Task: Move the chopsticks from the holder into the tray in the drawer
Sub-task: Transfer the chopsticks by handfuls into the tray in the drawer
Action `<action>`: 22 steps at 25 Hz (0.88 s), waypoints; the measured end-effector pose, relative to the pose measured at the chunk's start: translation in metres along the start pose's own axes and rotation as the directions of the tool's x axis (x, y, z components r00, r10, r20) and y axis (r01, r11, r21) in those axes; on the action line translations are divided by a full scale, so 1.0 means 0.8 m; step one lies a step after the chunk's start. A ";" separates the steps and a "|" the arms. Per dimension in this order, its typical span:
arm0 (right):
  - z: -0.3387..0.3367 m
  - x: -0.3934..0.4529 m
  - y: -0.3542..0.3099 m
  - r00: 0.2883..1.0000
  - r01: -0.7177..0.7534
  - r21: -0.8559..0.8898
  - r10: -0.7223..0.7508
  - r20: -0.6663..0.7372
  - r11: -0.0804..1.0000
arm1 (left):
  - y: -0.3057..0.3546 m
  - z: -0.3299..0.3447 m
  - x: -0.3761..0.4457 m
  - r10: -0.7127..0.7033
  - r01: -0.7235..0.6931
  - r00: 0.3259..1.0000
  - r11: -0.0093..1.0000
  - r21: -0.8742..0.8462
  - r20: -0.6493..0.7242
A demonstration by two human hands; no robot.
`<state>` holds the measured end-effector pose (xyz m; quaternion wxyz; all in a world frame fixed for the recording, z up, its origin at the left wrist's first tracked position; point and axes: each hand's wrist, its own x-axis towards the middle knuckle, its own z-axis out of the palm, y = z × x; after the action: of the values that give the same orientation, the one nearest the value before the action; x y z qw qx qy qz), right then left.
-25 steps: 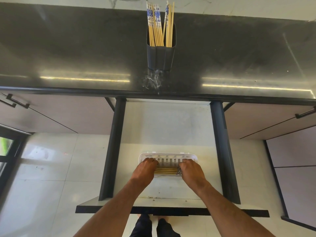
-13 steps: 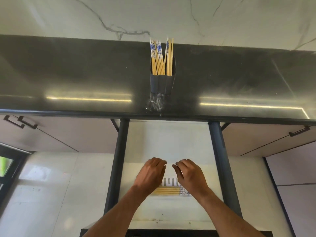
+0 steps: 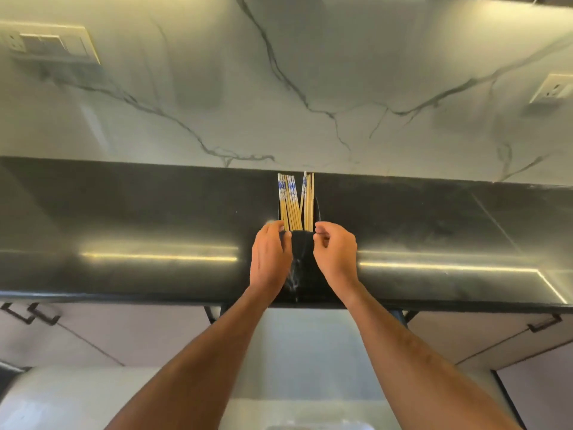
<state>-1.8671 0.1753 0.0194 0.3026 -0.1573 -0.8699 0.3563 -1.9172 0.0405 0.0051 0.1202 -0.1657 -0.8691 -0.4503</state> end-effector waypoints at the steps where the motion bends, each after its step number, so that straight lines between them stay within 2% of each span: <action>1: 0.010 0.022 -0.003 1.000 -0.017 0.013 0.016 0.013 1.000 | 0.001 0.005 0.019 -0.034 0.034 0.999 0.999 -0.014 -0.017; 7: 0.078 0.134 0.008 0.981 -0.124 0.007 0.122 0.149 0.992 | -0.019 0.044 0.124 -0.310 0.309 0.951 0.947 -0.087 -0.003; 9: 0.097 0.155 0.016 0.977 -0.136 0.013 0.132 0.167 0.991 | -0.027 0.057 0.154 -0.349 0.348 0.937 0.930 -0.118 0.014; 16: 0.150 0.193 0.032 0.963 -0.134 0.022 0.125 0.239 0.991 | -0.053 0.097 0.205 -0.357 0.363 0.931 0.925 -0.115 0.073; 22: 0.154 0.182 0.034 0.992 -0.119 0.080 0.115 0.046 0.990 | -0.056 0.093 0.192 -0.321 0.315 0.947 0.929 -0.194 0.001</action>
<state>-2.0560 0.2009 -0.0086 0.2694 -0.1880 -0.8497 0.4123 -2.0802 0.1052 -0.0151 0.0423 -0.0265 -0.8350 -0.5480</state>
